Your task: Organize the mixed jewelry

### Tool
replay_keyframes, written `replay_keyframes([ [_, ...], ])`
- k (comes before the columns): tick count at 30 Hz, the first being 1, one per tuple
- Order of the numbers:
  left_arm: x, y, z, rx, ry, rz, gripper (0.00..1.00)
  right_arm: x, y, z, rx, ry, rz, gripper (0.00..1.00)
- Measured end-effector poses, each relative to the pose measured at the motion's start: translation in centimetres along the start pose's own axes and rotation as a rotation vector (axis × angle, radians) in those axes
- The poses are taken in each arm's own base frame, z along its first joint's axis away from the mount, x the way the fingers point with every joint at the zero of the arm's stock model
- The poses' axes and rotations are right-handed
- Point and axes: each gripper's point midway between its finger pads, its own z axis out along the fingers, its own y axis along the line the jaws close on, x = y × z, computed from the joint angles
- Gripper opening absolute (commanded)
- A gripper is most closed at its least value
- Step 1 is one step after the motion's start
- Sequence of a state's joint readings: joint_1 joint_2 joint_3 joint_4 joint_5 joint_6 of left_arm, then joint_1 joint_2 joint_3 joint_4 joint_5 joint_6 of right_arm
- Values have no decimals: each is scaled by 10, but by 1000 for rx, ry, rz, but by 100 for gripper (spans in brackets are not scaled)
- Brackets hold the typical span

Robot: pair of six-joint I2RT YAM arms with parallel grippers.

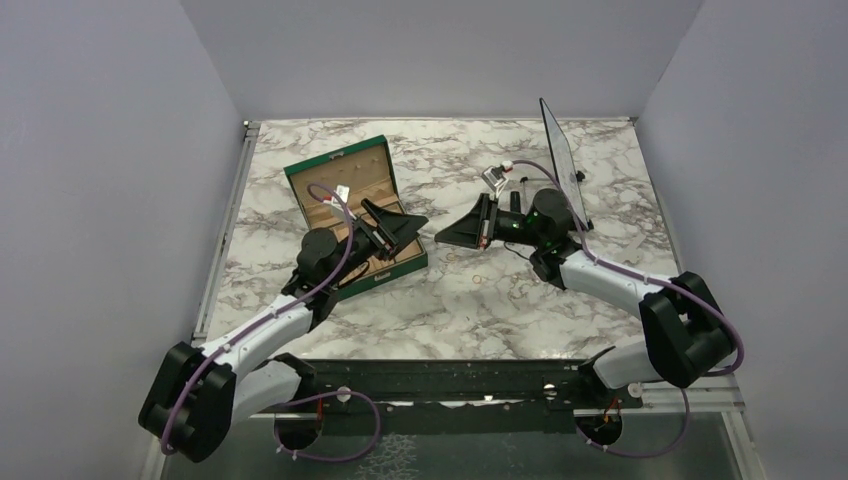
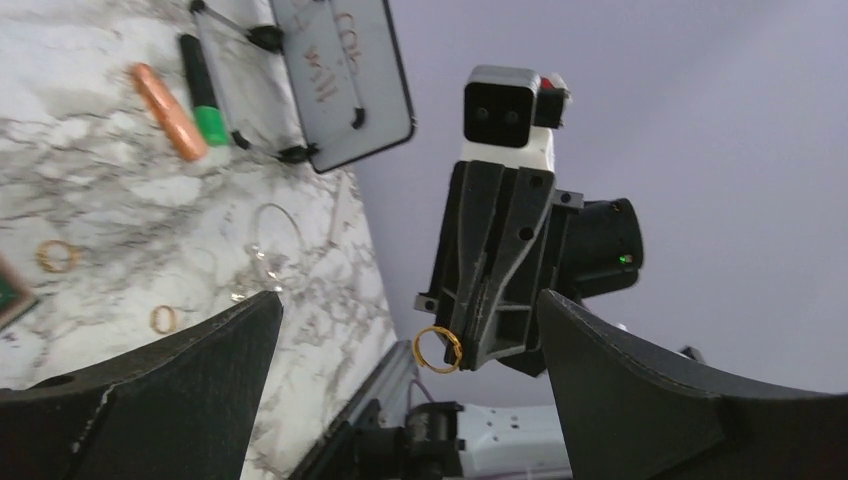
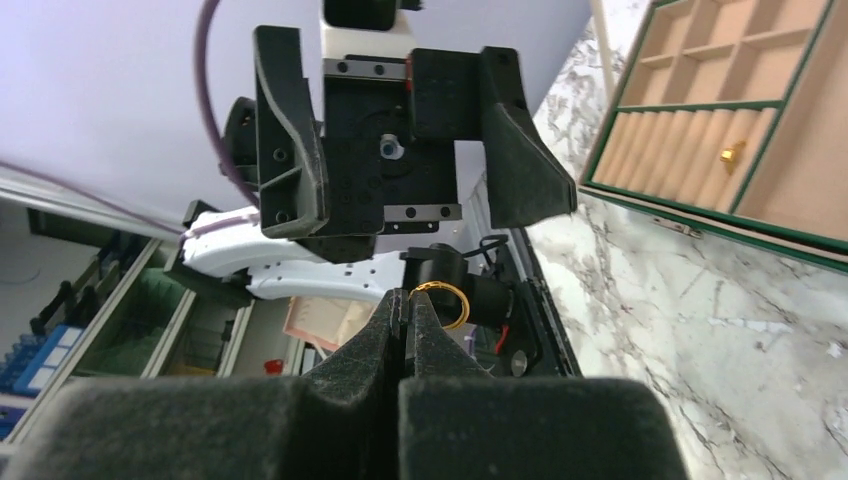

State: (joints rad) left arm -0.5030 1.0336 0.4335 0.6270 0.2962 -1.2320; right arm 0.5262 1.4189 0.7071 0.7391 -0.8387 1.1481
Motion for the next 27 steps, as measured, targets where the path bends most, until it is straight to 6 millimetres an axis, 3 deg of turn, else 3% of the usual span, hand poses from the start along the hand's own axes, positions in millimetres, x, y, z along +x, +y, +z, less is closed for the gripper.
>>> replay_keyframes([
  [6,8,-34,0,163,66,-79,93,-4,21,-1,-78,-6,-8,1],
  [12,13,-62,-5,318,121,-121,78,-10,48,-4,-176,-27,-17,1],
  [20,23,-63,-7,431,192,-250,62,-11,69,-8,-259,-24,-18,1],
  [27,28,-61,-5,426,226,-318,49,-9,72,-9,-268,-10,-17,1],
])
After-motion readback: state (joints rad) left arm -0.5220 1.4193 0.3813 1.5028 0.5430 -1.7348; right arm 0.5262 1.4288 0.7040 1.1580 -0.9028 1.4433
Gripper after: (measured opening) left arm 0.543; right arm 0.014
